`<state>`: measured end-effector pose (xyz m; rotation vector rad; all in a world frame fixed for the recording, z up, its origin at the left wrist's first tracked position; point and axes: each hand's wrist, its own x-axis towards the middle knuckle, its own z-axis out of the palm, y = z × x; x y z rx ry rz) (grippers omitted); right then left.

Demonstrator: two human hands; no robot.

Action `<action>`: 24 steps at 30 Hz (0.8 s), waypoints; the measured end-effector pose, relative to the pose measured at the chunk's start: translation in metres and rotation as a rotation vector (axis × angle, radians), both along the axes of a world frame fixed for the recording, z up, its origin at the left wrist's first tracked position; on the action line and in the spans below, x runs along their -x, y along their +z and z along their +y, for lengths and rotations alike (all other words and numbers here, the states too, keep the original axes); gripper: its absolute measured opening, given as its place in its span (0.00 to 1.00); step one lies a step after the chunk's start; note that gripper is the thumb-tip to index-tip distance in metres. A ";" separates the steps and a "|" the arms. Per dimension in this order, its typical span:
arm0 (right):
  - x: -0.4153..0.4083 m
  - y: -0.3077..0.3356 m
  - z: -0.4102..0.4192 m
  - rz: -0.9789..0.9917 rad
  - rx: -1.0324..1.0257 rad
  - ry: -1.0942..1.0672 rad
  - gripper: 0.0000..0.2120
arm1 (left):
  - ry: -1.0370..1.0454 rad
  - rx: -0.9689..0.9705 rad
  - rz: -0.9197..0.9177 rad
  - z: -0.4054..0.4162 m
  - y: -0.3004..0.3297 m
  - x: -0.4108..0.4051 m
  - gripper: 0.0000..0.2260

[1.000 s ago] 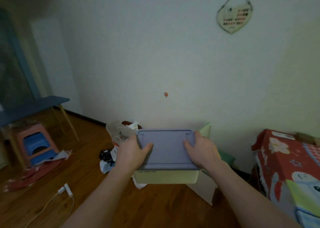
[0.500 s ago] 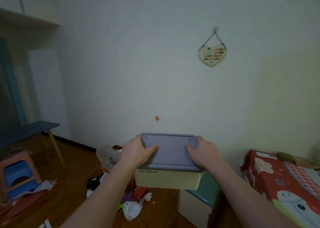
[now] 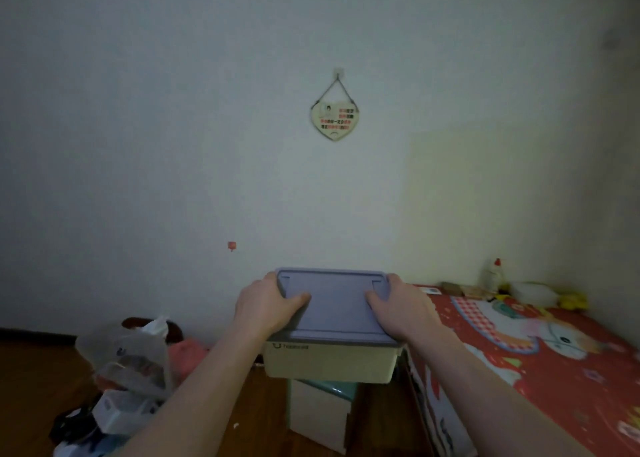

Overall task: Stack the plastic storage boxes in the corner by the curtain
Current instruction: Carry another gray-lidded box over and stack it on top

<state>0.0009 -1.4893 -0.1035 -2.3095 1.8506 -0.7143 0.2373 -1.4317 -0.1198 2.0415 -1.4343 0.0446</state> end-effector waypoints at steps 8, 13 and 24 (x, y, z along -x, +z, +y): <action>0.069 0.003 0.042 -0.024 -0.015 -0.189 0.29 | -0.226 -0.017 0.023 -0.013 0.000 0.063 0.31; 0.119 0.001 0.070 -0.025 -0.018 -0.319 0.30 | -0.348 -0.018 0.027 -0.012 -0.001 0.114 0.32; 0.263 0.004 0.169 -0.008 -0.014 -0.644 0.30 | -0.670 0.014 0.076 0.018 0.007 0.279 0.30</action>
